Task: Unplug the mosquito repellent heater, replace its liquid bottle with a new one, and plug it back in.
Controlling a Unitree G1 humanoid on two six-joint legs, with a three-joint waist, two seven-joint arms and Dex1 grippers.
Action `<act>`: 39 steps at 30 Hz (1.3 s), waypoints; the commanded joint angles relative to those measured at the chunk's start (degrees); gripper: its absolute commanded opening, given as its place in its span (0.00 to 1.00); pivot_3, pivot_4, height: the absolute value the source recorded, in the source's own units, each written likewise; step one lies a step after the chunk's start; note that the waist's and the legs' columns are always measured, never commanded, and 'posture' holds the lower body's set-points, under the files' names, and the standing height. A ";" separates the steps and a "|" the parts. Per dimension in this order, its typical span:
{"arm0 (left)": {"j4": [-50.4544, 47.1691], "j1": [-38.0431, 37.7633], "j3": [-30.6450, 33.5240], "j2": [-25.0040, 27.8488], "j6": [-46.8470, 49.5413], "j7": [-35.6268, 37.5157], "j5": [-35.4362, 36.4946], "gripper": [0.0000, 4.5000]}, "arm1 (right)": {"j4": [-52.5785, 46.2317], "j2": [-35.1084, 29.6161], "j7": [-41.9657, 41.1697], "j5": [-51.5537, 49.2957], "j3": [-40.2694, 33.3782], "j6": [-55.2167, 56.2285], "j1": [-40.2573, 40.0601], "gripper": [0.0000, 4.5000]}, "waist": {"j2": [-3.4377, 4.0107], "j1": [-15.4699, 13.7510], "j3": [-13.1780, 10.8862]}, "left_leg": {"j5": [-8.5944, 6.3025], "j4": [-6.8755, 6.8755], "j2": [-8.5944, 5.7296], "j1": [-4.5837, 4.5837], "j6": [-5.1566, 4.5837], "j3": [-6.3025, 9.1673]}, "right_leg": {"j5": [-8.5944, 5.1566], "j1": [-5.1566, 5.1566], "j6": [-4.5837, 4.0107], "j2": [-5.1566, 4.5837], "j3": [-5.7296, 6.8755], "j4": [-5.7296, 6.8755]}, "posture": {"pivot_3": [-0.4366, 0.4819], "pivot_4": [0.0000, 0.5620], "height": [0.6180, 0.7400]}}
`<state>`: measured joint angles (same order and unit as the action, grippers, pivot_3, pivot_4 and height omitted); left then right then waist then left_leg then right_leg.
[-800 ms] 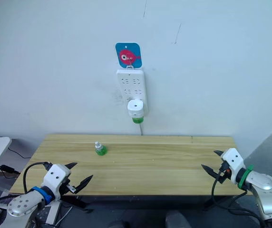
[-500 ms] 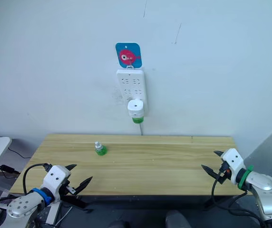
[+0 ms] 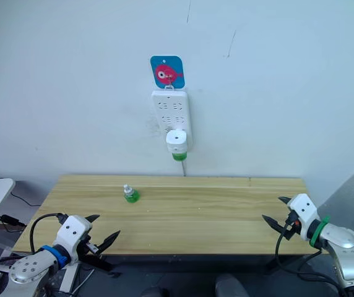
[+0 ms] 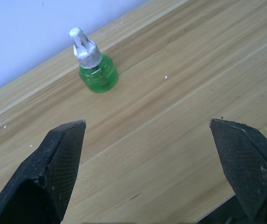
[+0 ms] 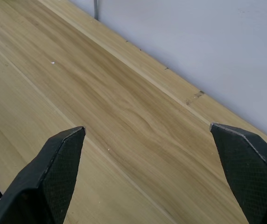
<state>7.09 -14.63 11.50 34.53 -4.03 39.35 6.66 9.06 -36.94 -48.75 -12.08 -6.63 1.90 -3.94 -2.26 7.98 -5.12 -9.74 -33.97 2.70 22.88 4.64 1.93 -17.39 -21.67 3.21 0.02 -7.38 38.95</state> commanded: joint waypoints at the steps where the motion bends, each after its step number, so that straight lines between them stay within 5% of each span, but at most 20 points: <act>1: -1.87 0.41 0.96 0.80 -0.37 1.05 1.69 1.00 | -1.44 -0.69 -0.35 -0.42 -1.08 0.98 -0.21 0.99 | 0.00 0.00 0.00 | 0.00 0.00 0.00 0.00 0.00 0.00 | 0.00 0.00 0.00 0.00 0.00 0.00 | 0.41 0.10 1.00; 17: -0.26 -1.47 4.93 3.64 -2.16 5.33 5.77 1.00 | -5.37 -0.27 0.50 -1.15 -1.98 1.48 -4.22 0.99 | 0.10 0.04 -0.58 | -0.01 0.00 0.02 -0.04 0.01 -0.01 | -0.02 -0.14 -0.03 -0.02 -0.04 -0.02 | 0.38 0.19 1.00; 24: -5.05 0.04 7.06 6.40 5.84 9.20 11.38 1.00 | -19.98 0.30 1.16 -4.02 -1.34 -2.62 -6.77 0.99 | 0.00 0.05 -3.84 | 0.00 -0.03 0.04 -0.05 0.01 -0.02 | -0.02 -0.31 -0.03 -0.03 -0.09 0.01 | 0.31 0.36 1.00; 31: -5.96 14.79 5.04 8.62 12.68 10.84 14.40 1.00 | -38.84 3.36 7.65 -8.85 3.21 -17.49 0.23 0.99 | 0.00 0.02 -7.57 | 0.01 -0.06 0.06 0.24 0.00 -0.05 | 0.00 -0.41 0.00 0.02 -0.15 0.07 | 0.26 0.51 1.00; 39: -2.76 35.94 1.32 6.55 25.09 10.71 18.63 1.00 | -45.64 6.00 15.66 -12.32 3.57 -31.04 10.62 0.99 | 0.05 0.11 -10.20 | -0.11 -0.12 0.03 1.14 -0.08 0.42 | 0.36 -0.84 0.63 0.12 0.21 0.02 | 0.21 0.58 1.00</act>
<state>4.45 18.79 13.45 41.23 18.82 49.54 23.29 -33.76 -31.18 -34.26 -22.61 -2.21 -27.80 6.07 -2.21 8.09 -15.32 -9.86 -34.09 2.73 24.06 4.56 2.43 -17.03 -22.52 3.84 0.16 -7.11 38.97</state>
